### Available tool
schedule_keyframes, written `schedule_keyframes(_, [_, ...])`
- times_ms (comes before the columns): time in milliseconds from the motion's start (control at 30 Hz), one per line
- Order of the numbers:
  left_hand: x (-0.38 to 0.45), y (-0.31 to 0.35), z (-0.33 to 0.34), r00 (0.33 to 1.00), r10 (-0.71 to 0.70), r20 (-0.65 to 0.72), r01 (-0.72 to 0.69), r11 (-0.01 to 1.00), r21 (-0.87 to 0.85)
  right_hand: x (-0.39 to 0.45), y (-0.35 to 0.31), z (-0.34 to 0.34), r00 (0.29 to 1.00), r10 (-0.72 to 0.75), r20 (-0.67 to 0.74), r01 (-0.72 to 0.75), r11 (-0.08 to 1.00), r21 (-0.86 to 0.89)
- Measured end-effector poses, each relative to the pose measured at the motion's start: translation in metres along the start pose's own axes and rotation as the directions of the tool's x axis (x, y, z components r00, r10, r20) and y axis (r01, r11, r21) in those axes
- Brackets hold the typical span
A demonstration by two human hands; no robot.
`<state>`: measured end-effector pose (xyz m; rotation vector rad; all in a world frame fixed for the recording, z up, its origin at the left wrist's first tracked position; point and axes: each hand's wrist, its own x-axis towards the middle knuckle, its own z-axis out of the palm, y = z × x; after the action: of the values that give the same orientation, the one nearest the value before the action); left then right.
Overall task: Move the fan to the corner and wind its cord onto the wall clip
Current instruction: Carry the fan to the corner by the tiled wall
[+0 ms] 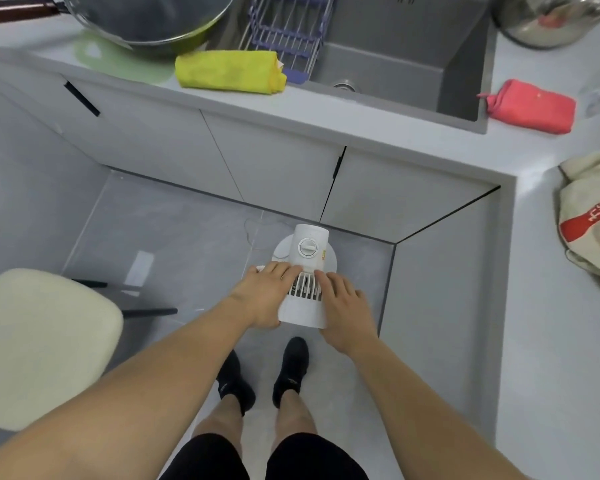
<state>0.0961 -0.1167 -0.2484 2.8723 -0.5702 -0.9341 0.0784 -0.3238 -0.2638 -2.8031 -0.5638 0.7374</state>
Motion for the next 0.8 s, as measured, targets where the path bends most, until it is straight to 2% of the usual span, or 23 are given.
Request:
schedule_keyframes(200, [-0.003, -0.018, -0.025, 1.000, 0.006, 0.004, -0.006, 1.000, 0.023, 0.022, -0.007, -0.026, 0.997, -0.069, 0.029, 0.071, 0.993, -0.090])
schedule_keyframes(500, [-0.032, -0.086, -0.067, 0.997, -0.074, 0.007, 0.074, 0.986, -0.152, 0.080, -0.060, -0.072, 0.979, -0.196, 0.061, 0.202, 0.973, -0.114])
schedule_keyframes(733, [-0.072, -0.184, -0.091, 0.978, -0.207, 0.028, 0.204, 0.924, -0.324, 0.150, -0.154, -0.125, 0.934, -0.318, 0.163, 0.339, 0.932, -0.128])
schedule_keyframes(800, [-0.094, -0.228, -0.096, 0.966, -0.258, 0.028, 0.250, 0.894, -0.371, 0.178, -0.201, -0.136, 0.914, -0.359, 0.189, 0.388, 0.910, -0.149])
